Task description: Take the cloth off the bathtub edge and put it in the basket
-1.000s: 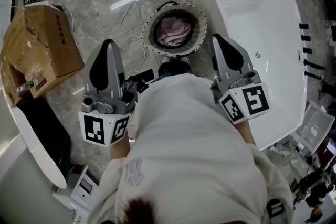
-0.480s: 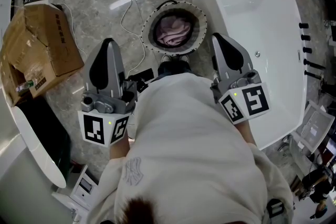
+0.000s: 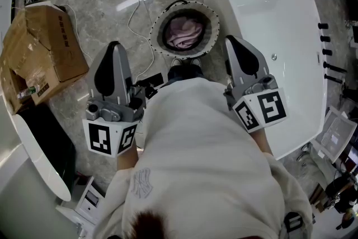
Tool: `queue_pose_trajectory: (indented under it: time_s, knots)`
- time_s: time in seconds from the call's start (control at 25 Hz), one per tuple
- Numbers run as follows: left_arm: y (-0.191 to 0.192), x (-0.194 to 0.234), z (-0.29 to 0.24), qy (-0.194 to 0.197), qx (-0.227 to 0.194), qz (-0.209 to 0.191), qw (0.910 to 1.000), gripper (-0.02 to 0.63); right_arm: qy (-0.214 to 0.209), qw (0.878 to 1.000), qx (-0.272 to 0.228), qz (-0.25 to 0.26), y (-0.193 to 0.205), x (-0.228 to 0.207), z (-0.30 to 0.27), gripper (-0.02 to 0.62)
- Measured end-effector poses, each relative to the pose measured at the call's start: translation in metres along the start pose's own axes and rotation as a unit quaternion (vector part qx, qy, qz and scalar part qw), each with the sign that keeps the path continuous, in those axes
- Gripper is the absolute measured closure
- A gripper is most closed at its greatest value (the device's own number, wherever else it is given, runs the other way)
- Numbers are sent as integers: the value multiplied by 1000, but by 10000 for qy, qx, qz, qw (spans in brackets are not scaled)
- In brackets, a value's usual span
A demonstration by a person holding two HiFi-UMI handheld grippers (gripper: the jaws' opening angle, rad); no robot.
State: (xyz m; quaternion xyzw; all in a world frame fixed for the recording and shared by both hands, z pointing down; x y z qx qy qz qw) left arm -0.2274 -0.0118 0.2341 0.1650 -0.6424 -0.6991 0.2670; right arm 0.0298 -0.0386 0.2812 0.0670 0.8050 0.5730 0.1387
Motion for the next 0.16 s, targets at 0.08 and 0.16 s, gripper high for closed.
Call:
queue_pose_trajectory:
  time_s: [0.08,0.16]
  knots:
    - [1,-1,-1,11,2,-2,10000,592,7,10000,-4,-5,0,-1,1,598]
    - [1,-2,-1,19,4,-5,10000,592,15,10000,-9,-10,0,-3,2,598]
Point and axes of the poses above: the fingertips, and each gripper's own axes: z backward along the fingers, x to its left, y out of its underside, the point moved 5 cm from there along z, backward along the fingers, and after that the axes turned 15 degrees about y, right-handed, at the moved point
